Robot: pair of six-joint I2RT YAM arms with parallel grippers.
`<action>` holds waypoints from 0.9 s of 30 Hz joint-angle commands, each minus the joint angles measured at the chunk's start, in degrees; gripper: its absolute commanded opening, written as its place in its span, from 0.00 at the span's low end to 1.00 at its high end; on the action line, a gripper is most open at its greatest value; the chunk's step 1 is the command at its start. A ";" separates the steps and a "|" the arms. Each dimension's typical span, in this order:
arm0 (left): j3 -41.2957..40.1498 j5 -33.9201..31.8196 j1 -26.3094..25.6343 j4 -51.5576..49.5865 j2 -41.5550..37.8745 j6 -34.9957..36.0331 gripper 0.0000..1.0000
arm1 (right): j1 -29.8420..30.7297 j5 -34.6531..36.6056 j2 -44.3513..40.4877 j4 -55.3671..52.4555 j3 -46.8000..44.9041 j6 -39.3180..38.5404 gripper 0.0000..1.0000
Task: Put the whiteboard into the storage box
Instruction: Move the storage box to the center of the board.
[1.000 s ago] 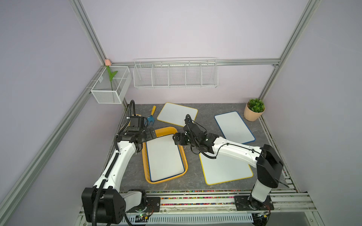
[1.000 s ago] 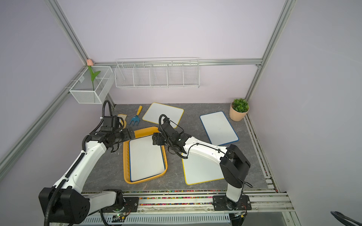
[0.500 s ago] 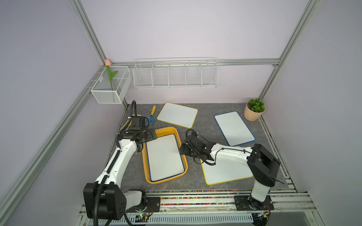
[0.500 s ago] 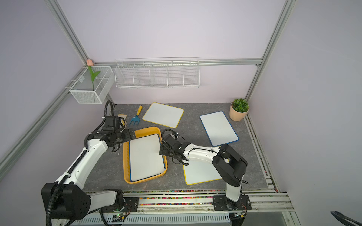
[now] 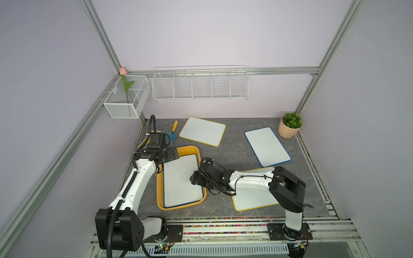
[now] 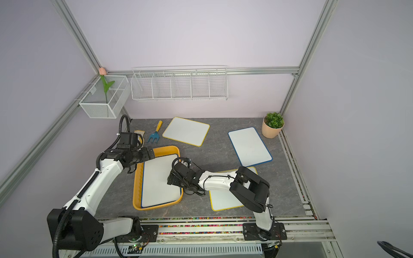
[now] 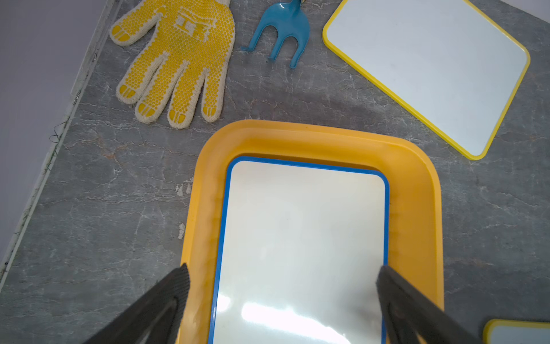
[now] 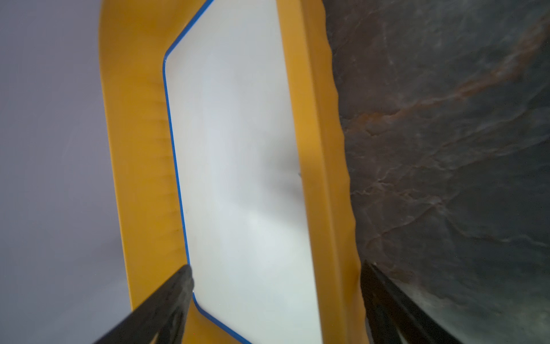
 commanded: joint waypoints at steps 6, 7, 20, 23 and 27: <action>-0.67 0.71 0.35 -0.73 -0.13 0.33 0.99 | -2.78 3.72 -6.08 -3.77 -2.33 -0.52 0.89; -0.67 0.71 0.35 -0.68 -0.09 0.32 0.99 | -2.93 3.12 -5.41 -3.81 -2.05 -0.08 0.89; -0.66 0.50 0.35 -0.72 0.53 0.68 0.99 | 1.12 -2.02 3.50 -1.62 7.65 1.06 0.90; -0.59 0.54 0.35 -0.69 0.46 0.75 0.99 | 1.74 -2.66 4.58 -1.88 9.17 1.10 0.90; -0.67 0.49 0.35 -0.77 0.32 0.67 0.99 | 2.25 -3.34 5.36 -0.57 9.41 2.19 0.90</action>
